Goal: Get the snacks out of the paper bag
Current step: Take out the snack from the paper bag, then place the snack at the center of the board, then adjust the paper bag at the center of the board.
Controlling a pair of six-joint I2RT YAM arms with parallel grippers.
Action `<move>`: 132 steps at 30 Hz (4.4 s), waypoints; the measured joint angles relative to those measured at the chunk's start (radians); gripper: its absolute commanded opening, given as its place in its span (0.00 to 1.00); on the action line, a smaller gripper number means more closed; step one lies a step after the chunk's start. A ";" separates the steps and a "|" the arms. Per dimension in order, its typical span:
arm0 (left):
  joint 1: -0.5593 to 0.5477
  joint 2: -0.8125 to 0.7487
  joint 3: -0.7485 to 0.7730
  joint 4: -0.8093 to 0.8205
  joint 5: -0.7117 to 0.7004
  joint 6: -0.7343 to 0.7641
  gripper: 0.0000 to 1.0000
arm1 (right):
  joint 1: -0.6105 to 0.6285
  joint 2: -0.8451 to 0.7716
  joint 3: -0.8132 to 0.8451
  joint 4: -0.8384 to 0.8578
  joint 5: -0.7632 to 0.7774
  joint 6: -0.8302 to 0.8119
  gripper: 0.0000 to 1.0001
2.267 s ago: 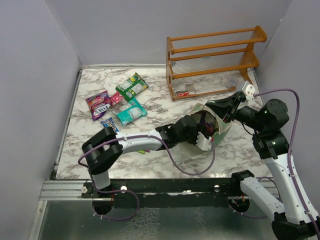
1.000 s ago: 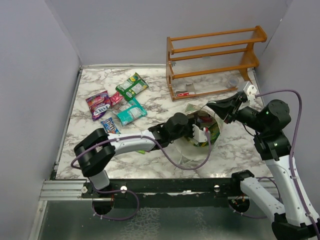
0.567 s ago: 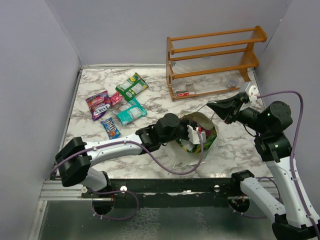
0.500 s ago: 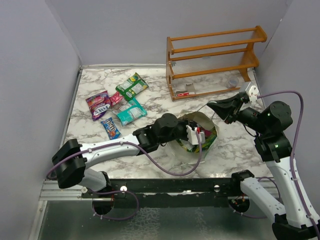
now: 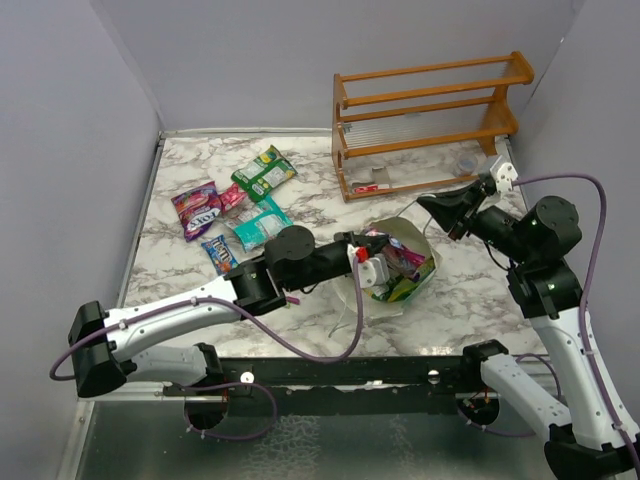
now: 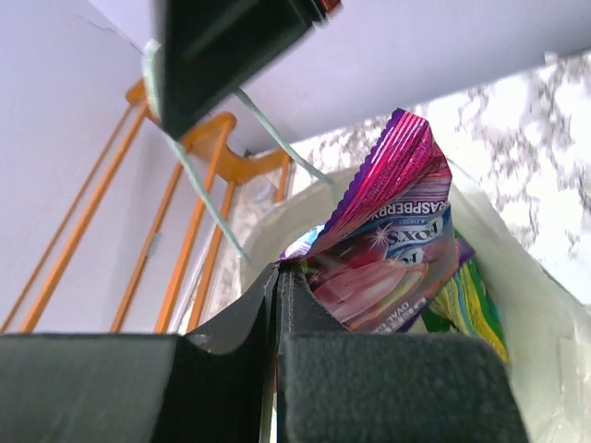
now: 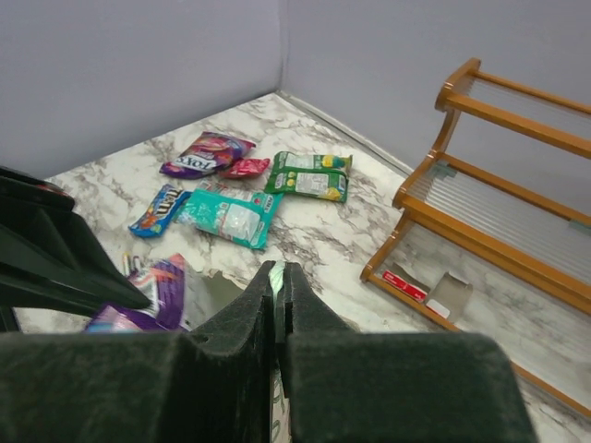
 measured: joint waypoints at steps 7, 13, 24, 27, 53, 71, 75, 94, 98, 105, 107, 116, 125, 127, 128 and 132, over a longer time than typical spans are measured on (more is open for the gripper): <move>0.000 -0.080 0.069 0.052 -0.095 -0.133 0.00 | 0.000 -0.006 0.007 -0.023 0.123 0.003 0.02; 0.000 -0.114 0.212 0.060 -0.230 -0.182 0.00 | 0.000 -0.036 0.007 -0.037 0.198 0.003 0.02; 0.322 -0.041 0.409 -0.103 -0.537 -0.337 0.00 | 0.000 -0.057 0.007 -0.067 0.240 0.003 0.02; 0.478 -0.013 0.393 -0.203 -0.530 -0.443 0.00 | 0.000 -0.063 0.008 -0.075 0.246 0.003 0.02; 0.918 0.537 0.282 -0.128 0.093 -1.281 0.01 | 0.000 -0.100 0.014 -0.108 0.269 -0.021 0.02; 1.015 0.368 0.084 -0.106 0.231 -1.328 0.76 | 0.000 -0.030 -0.022 0.016 -0.206 -0.161 0.02; 0.988 0.181 0.010 -0.105 0.222 -1.246 0.76 | 0.001 0.042 -0.026 0.062 -0.412 -0.158 0.02; 0.601 -0.350 -0.318 0.037 0.363 -0.838 0.71 | 0.001 -0.082 -0.124 0.015 -0.248 -0.131 0.02; 0.549 -0.430 -0.351 0.038 0.531 -0.660 0.67 | 0.001 -0.088 -0.127 0.016 -0.225 -0.125 0.02; 0.351 -0.451 -0.320 -0.087 0.637 -0.309 0.63 | 0.001 -0.036 -0.113 -0.040 -0.330 -0.162 0.02; 0.290 -0.423 -0.298 -0.131 0.636 -0.234 0.59 | 0.001 0.000 -0.091 -0.090 -0.375 -0.186 0.02; 0.066 -0.328 -0.262 -0.175 0.496 -0.109 0.61 | 0.003 -0.026 -0.062 -0.188 -0.245 -0.229 0.02; 0.065 -0.445 -0.287 -0.038 0.090 -0.217 0.63 | 0.003 -0.054 -0.034 -0.005 0.261 -0.246 0.02; 0.065 -0.468 -0.293 -0.034 -0.012 -0.224 0.66 | 0.003 0.004 -0.003 0.012 0.327 -0.273 0.02; 0.066 -0.481 -0.299 -0.030 -0.045 -0.226 0.67 | 0.003 0.044 0.017 0.018 0.353 -0.300 0.02; 0.065 -0.562 -0.349 -0.003 -0.162 -0.235 0.68 | 0.003 0.201 0.106 0.029 0.405 -0.435 0.02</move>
